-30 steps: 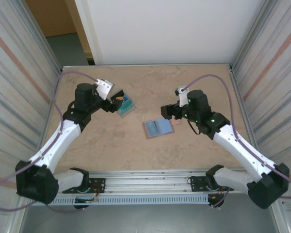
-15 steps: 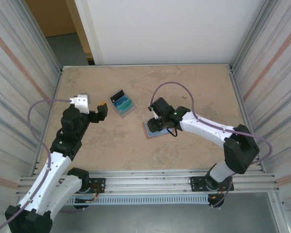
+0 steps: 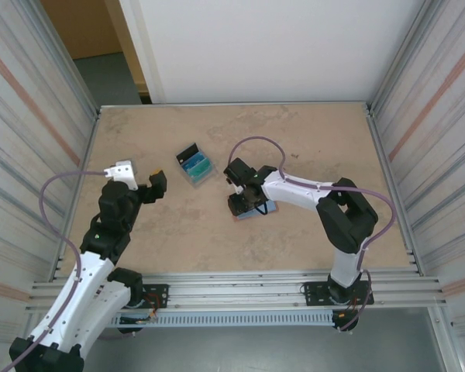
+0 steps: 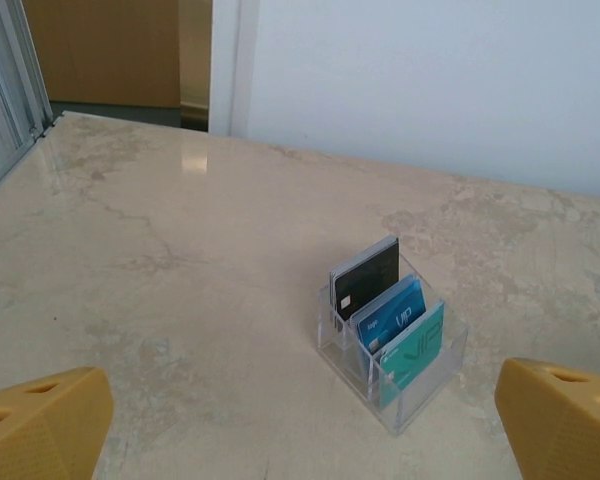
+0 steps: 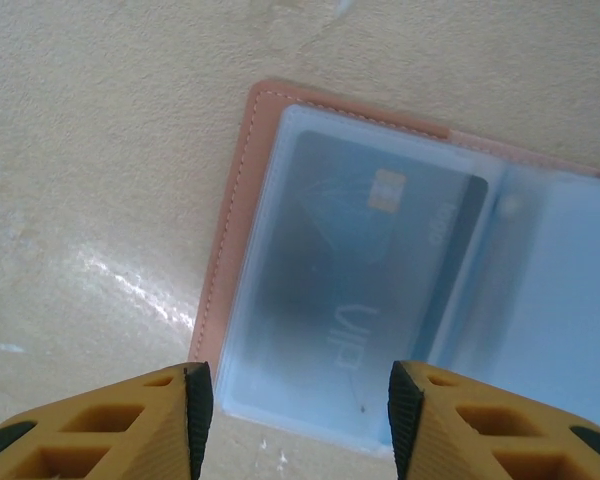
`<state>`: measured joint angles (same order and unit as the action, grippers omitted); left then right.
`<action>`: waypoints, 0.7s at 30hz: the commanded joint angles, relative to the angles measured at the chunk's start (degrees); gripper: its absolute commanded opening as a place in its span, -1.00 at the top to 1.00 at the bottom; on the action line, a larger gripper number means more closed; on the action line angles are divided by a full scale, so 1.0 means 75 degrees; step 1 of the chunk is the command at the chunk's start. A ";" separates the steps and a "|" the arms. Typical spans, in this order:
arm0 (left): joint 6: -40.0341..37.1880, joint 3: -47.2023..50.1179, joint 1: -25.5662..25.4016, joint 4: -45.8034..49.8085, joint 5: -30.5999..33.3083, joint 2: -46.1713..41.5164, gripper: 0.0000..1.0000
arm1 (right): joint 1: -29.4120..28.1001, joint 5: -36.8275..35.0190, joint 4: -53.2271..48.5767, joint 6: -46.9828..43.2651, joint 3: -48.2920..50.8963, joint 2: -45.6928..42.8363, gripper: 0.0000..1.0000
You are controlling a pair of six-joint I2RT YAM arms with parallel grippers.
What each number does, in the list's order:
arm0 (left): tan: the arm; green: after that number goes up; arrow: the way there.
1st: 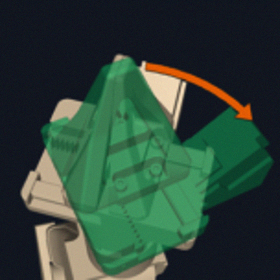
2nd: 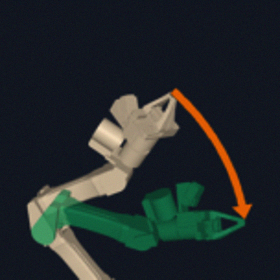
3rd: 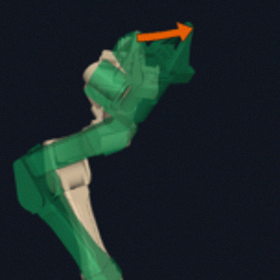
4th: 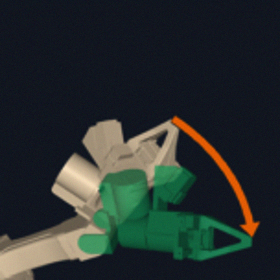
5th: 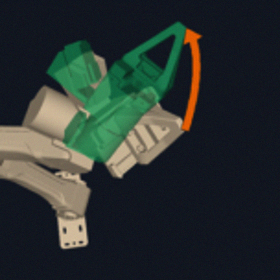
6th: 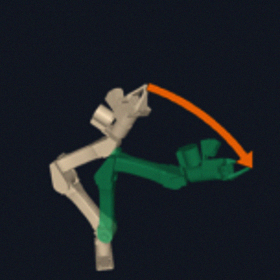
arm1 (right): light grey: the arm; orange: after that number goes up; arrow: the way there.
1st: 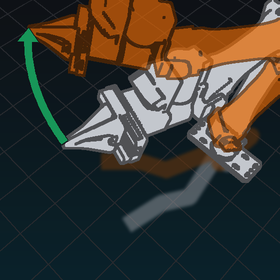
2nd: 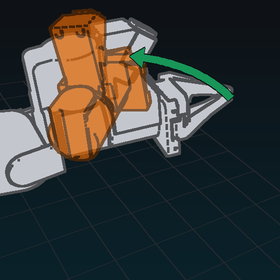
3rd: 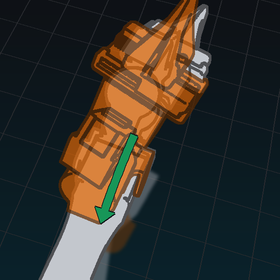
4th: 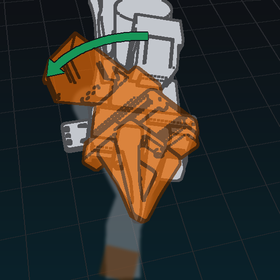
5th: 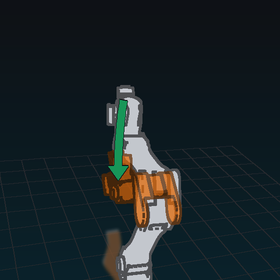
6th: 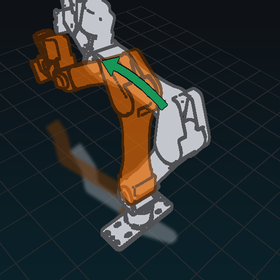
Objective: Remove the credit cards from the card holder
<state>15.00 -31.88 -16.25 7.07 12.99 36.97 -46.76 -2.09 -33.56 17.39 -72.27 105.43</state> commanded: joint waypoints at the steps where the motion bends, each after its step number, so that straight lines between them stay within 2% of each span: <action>1: 0.0119 0.0032 0.0027 -0.0042 -0.0180 -0.0042 -0.97 | 0.0035 0.0140 -0.0202 -0.0139 -0.0266 0.0238 -0.02; 8: 0.0118 -0.0027 0.0030 0.0041 -0.0554 0.0164 -0.97 | 0.0076 0.0289 -0.0137 -0.0115 -0.0228 0.0452 -0.02; 15: 0.0114 -0.0202 0.0033 0.0114 -0.0804 0.0498 -0.97 | 0.0136 0.0345 -0.0061 -0.0115 -0.0131 0.0608 -0.12; 21: 0.0123 -0.0256 0.0034 0.0091 -0.0921 0.0616 -0.97 | 0.0225 0.0342 0.0009 -0.0092 -0.0001 0.0724 -0.09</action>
<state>15.31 -31.83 -16.23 7.51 7.05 41.56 -45.87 0.05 -33.06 17.37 -72.66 109.40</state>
